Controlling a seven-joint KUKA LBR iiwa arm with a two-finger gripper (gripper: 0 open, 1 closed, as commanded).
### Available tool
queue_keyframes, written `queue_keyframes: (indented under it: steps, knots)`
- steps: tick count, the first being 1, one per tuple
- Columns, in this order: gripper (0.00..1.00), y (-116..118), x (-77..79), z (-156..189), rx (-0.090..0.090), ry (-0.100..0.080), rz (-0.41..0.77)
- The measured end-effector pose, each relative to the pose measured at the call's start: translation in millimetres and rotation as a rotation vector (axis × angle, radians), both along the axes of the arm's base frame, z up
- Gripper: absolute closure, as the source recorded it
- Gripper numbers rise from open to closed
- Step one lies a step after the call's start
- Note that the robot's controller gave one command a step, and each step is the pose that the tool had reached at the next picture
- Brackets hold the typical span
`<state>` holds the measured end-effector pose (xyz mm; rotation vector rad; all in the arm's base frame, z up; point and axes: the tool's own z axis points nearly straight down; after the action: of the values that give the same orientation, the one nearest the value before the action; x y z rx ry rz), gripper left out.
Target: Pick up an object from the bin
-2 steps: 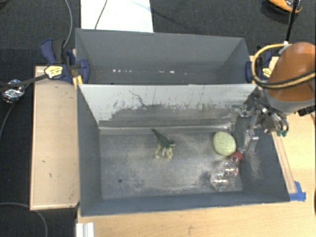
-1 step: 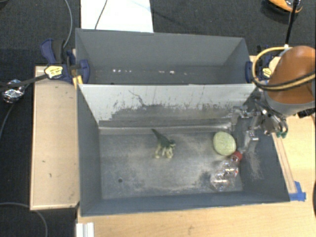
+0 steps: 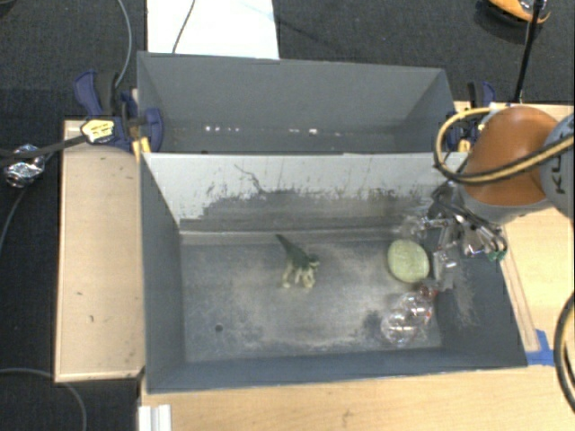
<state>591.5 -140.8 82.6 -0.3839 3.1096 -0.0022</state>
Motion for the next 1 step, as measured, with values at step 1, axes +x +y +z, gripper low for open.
queue_keyframes:
  steps: [1]
  knots:
    - [1.00, -0.6, -0.5, -7.1, -0.001, -0.010, 0.042]
